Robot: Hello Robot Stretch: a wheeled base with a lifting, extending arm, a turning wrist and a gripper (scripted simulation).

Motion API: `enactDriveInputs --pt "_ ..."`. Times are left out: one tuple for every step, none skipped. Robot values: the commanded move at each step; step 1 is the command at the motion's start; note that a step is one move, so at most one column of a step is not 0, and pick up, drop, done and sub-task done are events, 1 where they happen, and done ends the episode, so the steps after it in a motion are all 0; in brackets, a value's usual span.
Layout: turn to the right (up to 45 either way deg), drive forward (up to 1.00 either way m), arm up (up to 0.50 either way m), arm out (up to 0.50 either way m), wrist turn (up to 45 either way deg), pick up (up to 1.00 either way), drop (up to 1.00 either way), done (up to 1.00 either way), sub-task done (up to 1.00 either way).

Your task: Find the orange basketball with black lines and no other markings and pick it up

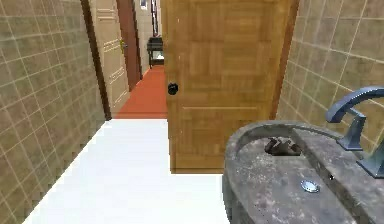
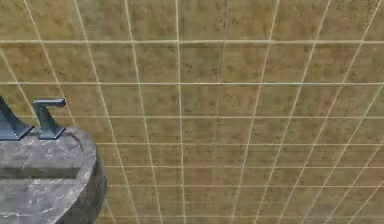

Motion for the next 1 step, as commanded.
enactDriveInputs --pt "-27.0 0.00 0.00 0.00 0.0 0.00 0.00 0.00 0.00"
